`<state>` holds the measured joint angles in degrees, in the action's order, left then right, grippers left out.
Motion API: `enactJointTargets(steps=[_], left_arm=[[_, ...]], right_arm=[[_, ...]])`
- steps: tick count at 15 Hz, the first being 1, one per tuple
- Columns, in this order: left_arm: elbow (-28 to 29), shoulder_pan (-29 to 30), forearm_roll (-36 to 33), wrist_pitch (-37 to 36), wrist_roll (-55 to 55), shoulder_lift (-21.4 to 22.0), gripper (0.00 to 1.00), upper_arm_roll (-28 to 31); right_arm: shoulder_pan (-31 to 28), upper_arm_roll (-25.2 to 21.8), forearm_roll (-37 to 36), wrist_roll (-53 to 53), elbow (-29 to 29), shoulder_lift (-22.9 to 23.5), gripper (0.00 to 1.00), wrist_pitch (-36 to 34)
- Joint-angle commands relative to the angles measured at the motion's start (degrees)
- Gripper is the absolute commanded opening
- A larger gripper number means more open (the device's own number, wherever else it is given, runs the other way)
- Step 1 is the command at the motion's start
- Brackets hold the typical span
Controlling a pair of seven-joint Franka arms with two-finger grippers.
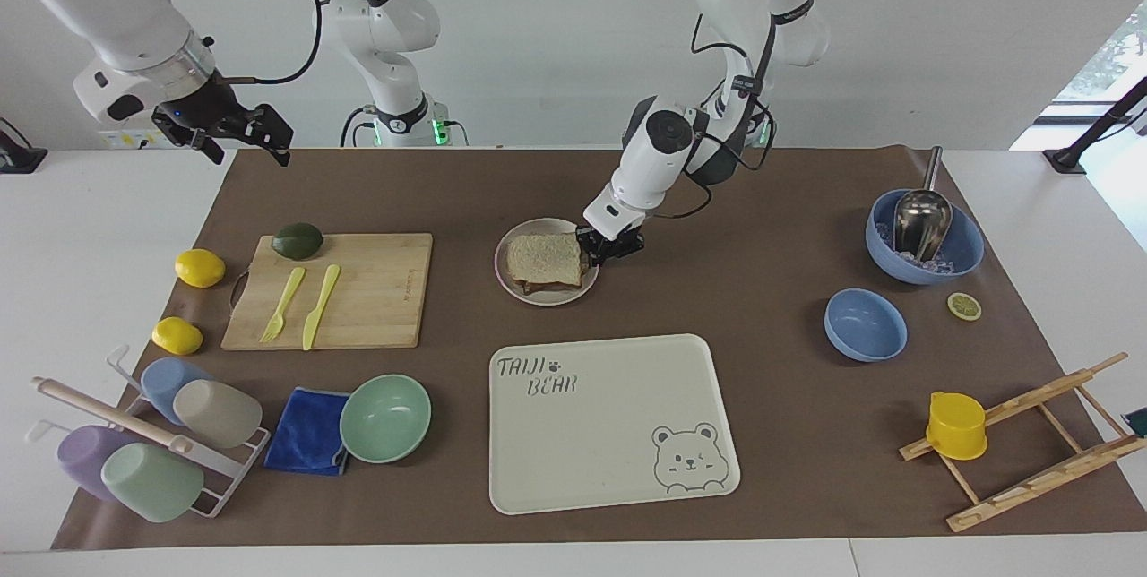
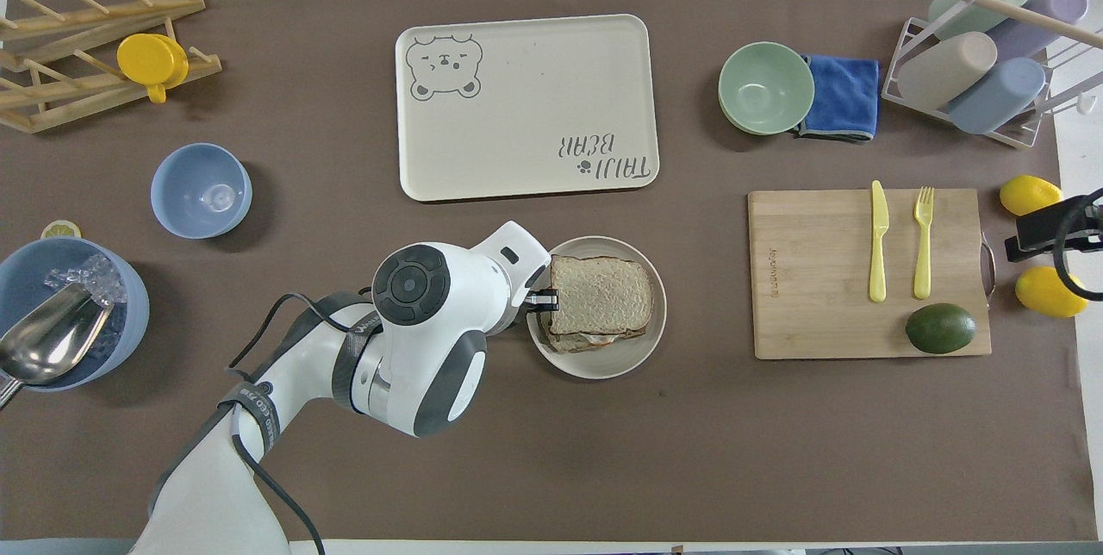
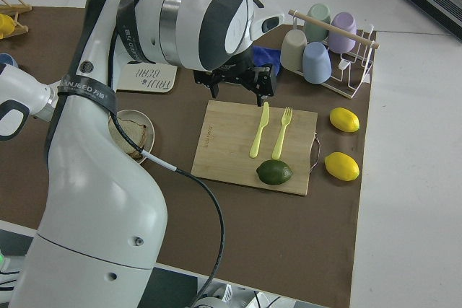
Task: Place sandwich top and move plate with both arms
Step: 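Close the left gripper on the plate rim, then lift the plate with the left gripper and carry it onto the cream tray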
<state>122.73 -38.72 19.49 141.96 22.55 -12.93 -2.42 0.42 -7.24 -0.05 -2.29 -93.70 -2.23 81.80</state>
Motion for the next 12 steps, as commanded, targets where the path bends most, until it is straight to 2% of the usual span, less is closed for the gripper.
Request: enactJointTargets(steps=[1,4,6,9,12], left_arm=[[1.45,0.66,0.98,0.77,0.74,0.01,0.0,0.66],[0.14,3.29,2.03,-3.61,0.57,2.54,0.0,0.66],[-3.01,5.49,2.48,-8.69,0.39,4.13,0.0,0.84],[-9.95,8.57,2.57,-14.6,0.74,3.27,0.0,0.84],[-17.33,12.43,2.92,-18.3,1.01,0.19,0.0,0.93]], right_arm=[[-0.77,0.56,0.92,0.71,-0.79,-0.76,1.0,0.47],[-0.77,0.56,0.92,0.71,-0.79,-0.76,1.0,0.47],[-0.77,0.56,0.92,0.71,-0.79,-0.76,1.0,0.47],[-0.77,0.56,0.92,0.71,-0.79,-0.76,1.0,0.47],[-0.77,0.56,0.92,0.71,-0.79,-0.76,1.0,0.47]])
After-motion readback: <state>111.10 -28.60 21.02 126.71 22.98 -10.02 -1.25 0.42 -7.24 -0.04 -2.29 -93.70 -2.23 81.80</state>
